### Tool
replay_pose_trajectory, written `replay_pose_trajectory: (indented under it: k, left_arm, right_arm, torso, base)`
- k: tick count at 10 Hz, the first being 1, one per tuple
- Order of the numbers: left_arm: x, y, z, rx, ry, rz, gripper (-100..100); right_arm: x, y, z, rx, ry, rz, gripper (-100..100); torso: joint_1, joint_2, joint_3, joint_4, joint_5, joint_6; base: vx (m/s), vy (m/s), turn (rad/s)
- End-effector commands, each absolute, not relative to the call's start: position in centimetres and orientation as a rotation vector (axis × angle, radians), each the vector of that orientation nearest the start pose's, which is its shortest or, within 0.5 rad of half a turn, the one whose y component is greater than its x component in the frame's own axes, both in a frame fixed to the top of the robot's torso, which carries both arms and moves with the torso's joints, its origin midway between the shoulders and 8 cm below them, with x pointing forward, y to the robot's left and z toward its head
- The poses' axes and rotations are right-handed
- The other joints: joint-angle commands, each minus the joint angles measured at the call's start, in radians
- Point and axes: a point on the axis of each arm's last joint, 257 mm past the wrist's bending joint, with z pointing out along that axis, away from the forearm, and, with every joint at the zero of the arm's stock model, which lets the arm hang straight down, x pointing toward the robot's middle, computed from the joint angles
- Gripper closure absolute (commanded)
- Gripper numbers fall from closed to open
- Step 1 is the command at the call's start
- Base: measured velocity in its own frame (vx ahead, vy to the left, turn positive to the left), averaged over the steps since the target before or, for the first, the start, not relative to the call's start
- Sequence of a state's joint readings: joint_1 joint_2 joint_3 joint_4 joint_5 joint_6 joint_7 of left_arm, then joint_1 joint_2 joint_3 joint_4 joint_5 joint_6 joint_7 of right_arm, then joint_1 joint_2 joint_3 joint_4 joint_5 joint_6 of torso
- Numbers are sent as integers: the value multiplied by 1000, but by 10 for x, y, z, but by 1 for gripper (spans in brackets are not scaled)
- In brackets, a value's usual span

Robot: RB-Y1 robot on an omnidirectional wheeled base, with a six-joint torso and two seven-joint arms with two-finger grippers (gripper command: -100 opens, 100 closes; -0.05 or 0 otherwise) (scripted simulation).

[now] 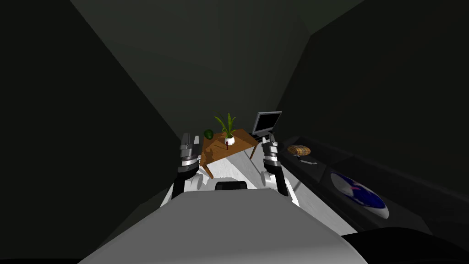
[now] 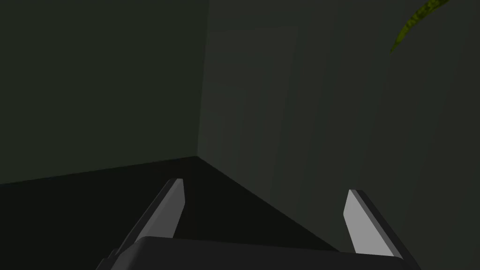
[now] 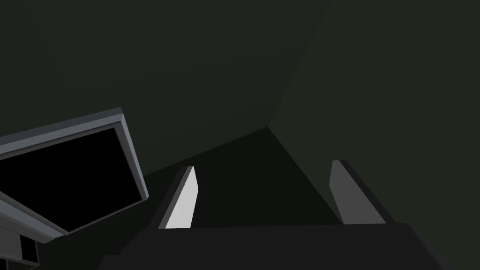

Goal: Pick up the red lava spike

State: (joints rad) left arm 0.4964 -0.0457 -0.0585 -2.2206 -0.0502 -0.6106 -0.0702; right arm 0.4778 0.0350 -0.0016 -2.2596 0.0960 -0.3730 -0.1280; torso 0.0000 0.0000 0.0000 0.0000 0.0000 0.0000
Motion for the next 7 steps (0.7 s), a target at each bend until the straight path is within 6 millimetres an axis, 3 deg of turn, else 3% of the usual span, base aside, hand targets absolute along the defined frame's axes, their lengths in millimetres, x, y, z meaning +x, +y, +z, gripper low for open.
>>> replay_pose_trajectory:
  k: [1, 7]
  left_arm:
    - [343, 252, 13, -570, 632, -1272, -100]
    - [371, 252, -52, -526, 842, -1170, -100]
  right_arm:
    - [371, -277, -3, 785, 684, 1330, 0]
    - [371, -277, -3, 784, 685, 1330, 0]
  torso:
    - [0, 0, 0, 0, 0, 0]
    - [5, 3, 2, 1, 1, 0]
  base:
    - [-10, 8, -36]
    - [-38, 52, -115]
